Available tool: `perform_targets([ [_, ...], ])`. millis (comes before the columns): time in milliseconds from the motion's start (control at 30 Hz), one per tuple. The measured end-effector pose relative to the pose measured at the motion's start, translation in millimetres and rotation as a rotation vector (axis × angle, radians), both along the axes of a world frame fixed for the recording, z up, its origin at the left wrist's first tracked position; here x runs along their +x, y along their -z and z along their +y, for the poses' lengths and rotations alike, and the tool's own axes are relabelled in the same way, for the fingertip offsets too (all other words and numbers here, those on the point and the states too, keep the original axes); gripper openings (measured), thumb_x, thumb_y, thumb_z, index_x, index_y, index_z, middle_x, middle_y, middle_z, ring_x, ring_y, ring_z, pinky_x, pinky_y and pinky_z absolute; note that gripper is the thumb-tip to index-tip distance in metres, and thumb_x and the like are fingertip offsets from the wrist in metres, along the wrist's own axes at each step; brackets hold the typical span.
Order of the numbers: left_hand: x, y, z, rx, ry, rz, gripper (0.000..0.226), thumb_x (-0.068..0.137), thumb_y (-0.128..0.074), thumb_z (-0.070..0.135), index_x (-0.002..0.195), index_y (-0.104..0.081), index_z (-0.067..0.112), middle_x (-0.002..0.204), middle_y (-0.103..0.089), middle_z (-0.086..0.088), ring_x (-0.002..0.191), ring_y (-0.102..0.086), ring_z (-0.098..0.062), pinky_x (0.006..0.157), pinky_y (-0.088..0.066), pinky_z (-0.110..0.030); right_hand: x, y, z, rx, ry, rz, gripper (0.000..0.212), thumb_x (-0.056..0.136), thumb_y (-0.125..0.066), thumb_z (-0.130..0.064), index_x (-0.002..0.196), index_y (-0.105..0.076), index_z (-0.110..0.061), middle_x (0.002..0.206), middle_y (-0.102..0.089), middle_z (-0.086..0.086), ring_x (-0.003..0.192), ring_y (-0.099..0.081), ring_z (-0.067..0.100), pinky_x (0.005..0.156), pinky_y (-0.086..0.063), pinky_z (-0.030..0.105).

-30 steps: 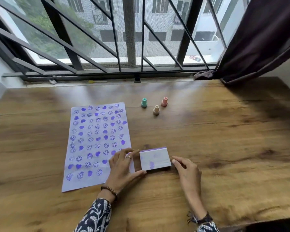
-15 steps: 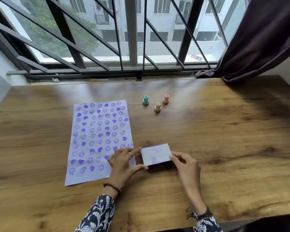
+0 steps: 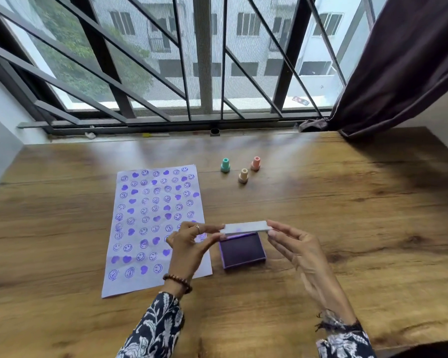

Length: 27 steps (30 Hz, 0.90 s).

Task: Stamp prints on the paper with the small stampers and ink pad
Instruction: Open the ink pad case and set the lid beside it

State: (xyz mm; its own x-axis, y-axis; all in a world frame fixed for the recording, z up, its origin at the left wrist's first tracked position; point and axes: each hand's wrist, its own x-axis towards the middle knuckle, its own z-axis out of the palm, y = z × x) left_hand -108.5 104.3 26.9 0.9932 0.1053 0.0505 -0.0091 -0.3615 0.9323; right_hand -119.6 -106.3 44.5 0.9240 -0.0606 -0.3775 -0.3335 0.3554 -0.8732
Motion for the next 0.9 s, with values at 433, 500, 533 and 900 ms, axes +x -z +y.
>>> perform_targets([
  [433,84,5,-12,-0.143,0.249,0.258,0.021,0.078,-0.066,0.014,0.059,-0.07,0.005,0.045,-0.065,0.02,0.054,-0.055,0.01,0.064,-0.039,-0.004,78,8,-21,-0.337,-0.037,-0.052,0.016,0.075,-0.067,0.004,0.091,-0.069,0.005,0.05,-0.069,-0.01,0.048,-0.06,-0.001,0.051,-0.052,0.011],
  [500,93,8,-10,-0.15,0.283,0.282,0.014,0.08,-0.064,0.007,0.068,-0.069,0.002,0.045,-0.065,0.019,0.054,-0.057,0.012,0.061,-0.038,0.002,90,15,-20,-0.369,-0.031,-0.044,0.018,0.075,-0.068,0.003,0.093,-0.069,0.006,0.05,-0.068,-0.009,0.047,-0.058,-0.001,0.051,-0.051,0.012],
  [533,97,10,-8,-0.144,0.286,0.295,0.011,0.08,-0.063,0.005,0.072,-0.069,0.0,0.044,-0.065,0.019,0.054,-0.057,0.012,0.06,-0.038,0.003,94,19,-19,-0.383,-0.031,-0.037,0.019,0.075,-0.069,0.002,0.093,-0.069,0.005,0.054,-0.068,-0.008,0.048,-0.057,0.001,0.051,-0.051,0.012],
  [900,121,32,2,0.132,0.266,0.372,0.022,0.076,-0.071,0.019,0.06,-0.068,0.004,0.026,-0.044,0.016,0.036,-0.041,0.005,0.041,-0.029,-0.008,117,59,-12,-0.552,-0.083,0.045,0.014,0.073,-0.074,-0.006,0.086,-0.072,-0.002,0.069,-0.07,0.003,0.056,-0.062,0.005,0.053,-0.051,0.012],
])
